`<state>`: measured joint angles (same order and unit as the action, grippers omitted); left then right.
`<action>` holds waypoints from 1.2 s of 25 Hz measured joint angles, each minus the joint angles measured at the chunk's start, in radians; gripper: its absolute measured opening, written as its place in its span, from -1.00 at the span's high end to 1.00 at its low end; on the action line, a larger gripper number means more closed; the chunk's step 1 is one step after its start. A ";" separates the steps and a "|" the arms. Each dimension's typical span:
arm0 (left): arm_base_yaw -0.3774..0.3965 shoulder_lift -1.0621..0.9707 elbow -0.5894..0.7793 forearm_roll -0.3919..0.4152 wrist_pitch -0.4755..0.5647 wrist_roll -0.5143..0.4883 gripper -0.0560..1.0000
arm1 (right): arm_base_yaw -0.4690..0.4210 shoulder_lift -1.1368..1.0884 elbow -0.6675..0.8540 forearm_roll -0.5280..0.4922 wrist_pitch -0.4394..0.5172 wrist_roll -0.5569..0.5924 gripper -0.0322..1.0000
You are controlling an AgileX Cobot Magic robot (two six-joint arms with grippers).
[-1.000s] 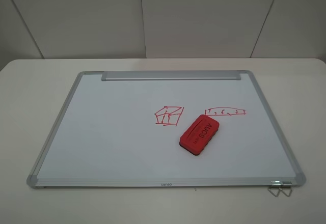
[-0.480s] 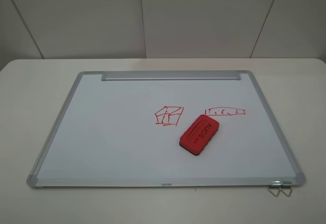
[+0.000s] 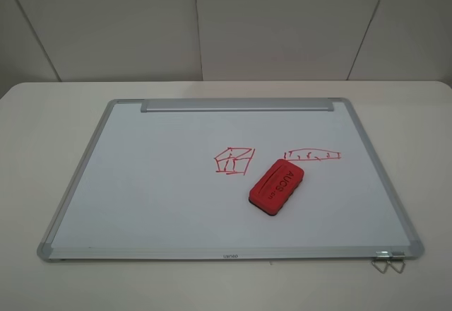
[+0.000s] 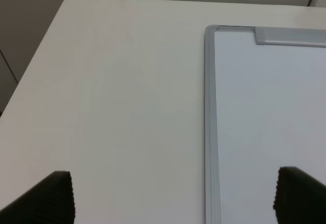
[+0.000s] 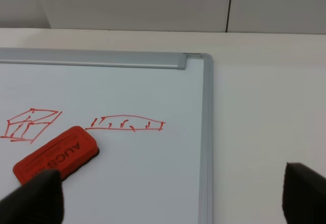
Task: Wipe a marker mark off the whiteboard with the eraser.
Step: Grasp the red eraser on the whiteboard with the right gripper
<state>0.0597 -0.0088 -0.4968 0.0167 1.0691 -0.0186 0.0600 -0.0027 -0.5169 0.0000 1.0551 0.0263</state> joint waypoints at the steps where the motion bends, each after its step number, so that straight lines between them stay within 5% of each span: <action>1: 0.000 0.000 0.000 0.000 0.000 0.000 -0.58 | 0.000 0.000 0.000 0.000 0.000 0.000 -0.55; 14: 0.000 0.000 0.000 0.000 0.000 0.000 -0.58 | 0.000 0.068 0.000 0.000 0.000 0.003 -0.55; 24: 0.000 0.000 0.000 0.000 0.000 0.000 -0.58 | 0.007 0.713 -0.095 0.000 -0.023 0.016 -0.55; 30: 0.000 0.000 0.000 0.000 0.000 0.000 -0.58 | 0.194 1.160 -0.310 -0.008 -0.064 0.145 -0.55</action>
<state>0.0597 -0.0088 -0.4968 0.0167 1.0691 -0.0186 0.2536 1.1570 -0.8264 -0.0076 0.9914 0.1715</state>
